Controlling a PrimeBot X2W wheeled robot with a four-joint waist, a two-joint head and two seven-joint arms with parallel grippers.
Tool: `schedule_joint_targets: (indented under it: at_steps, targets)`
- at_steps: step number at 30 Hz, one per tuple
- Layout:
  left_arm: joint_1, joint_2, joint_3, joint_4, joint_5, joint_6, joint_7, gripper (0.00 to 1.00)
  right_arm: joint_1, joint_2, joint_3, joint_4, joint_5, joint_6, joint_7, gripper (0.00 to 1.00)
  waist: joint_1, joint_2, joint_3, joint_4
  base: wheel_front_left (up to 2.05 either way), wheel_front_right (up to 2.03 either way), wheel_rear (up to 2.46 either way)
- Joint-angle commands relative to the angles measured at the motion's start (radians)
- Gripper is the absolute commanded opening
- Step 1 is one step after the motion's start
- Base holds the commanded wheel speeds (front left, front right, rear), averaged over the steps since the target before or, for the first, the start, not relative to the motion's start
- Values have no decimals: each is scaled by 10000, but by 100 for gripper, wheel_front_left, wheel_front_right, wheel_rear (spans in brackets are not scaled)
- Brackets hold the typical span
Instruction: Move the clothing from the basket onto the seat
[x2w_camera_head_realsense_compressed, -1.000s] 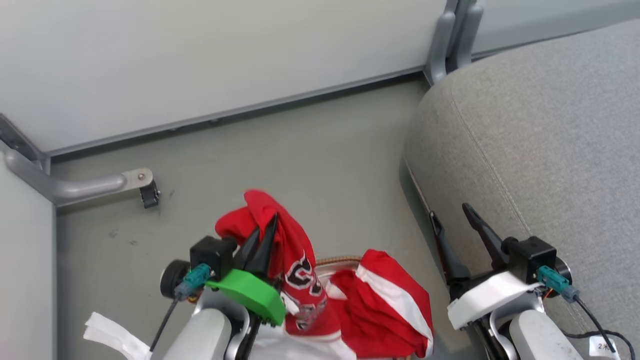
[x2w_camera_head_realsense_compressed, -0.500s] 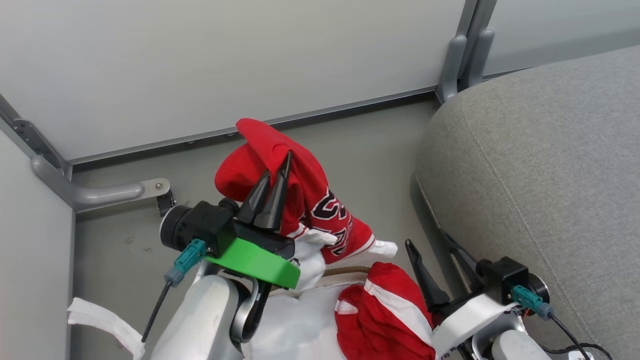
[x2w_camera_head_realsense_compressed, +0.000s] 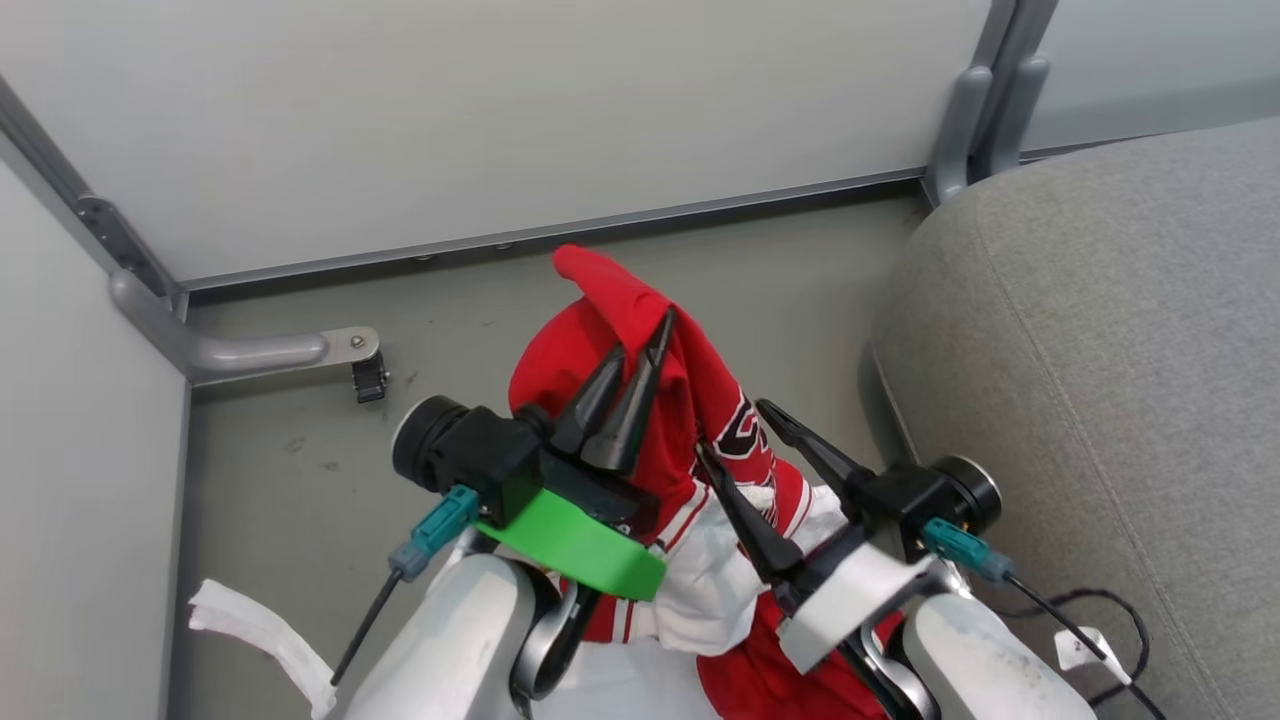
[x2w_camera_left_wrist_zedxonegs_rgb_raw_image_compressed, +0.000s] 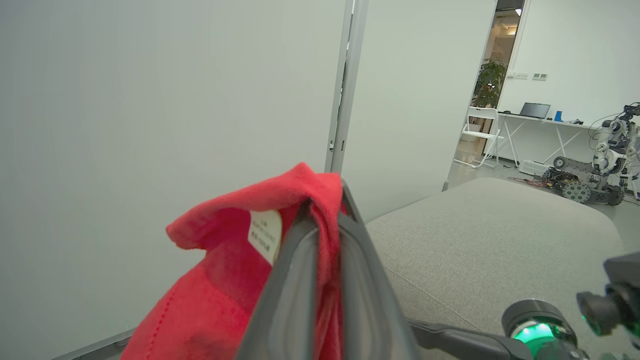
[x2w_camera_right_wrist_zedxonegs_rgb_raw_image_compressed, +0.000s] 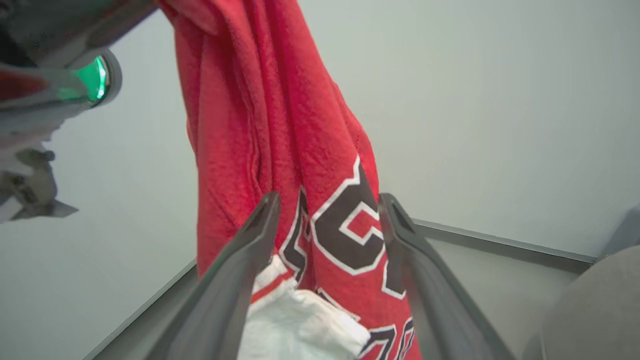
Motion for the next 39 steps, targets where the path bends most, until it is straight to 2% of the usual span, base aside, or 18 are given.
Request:
schedule_joint_targets:
  at_steps: [1, 10, 11, 12, 13, 14, 19, 20, 22, 27, 39]
  targets:
    - [-187, 23, -107, -87, -164, -32, -9, 0, -264, -73, 121, 48, -74, -7, -48, 100, 0, 0, 43, 197, 0, 0, 0]
    - [-360, 15, -842, -144, -433, -32, -11, 0, -1344, 25, 556, 682, -288, -7, -47, 100, 0, 0, 194, 761, 0, 0, 0]
    - [-371, 18, -912, -150, -458, -32, -11, 0, -1414, 40, 554, 769, -263, -7, -48, 86, 0, 0, 210, 797, 0, 0, 0]
    - [-376, 18, -1000, -135, -505, -32, -11, 0, -1506, 61, 612, 905, -237, -7, -47, 58, 0, 0, 235, 838, 0, 0, 0]
    - [-382, 17, -1053, -129, -525, -32, -11, 0, -1550, 91, 638, 1004, -197, -8, -48, 23, 0, 0, 252, 866, 0, 0, 0]
    - [-395, 18, -1084, -131, -557, -32, -9, 0, -1587, 120, 639, 1126, -126, -8, -47, 0, 0, 0, 264, 890, 0, 0, 0]
    - [-314, 16, -1043, -137, -582, -32, -9, 0, -1581, 198, 694, 1329, 169, -8, -48, 0, 0, 0, 289, 882, 0, 0, 0]
    - [-265, 15, -970, -147, -523, -32, -11, 9, -1525, 199, 682, 1315, 203, -8, -48, 0, 0, 0, 292, 827, 0, 0, 0]
    - [-150, 16, -882, -45, -457, -33, -9, 100, -1392, 211, 586, 1258, 278, -8, -48, 0, 0, 0, 280, 699, 0, 0, 0]
    - [25, 19, -706, 155, -226, -33, -8, 100, -1070, 219, 265, 1037, 411, -8, -50, 0, 0, 0, 240, 83, 0, 0, 0]
    - [241, 23, -672, 472, -104, -33, -8, 100, -424, 185, -309, 635, 510, -8, -50, 0, 0, 0, 315, -2337, 0, 0, 0]
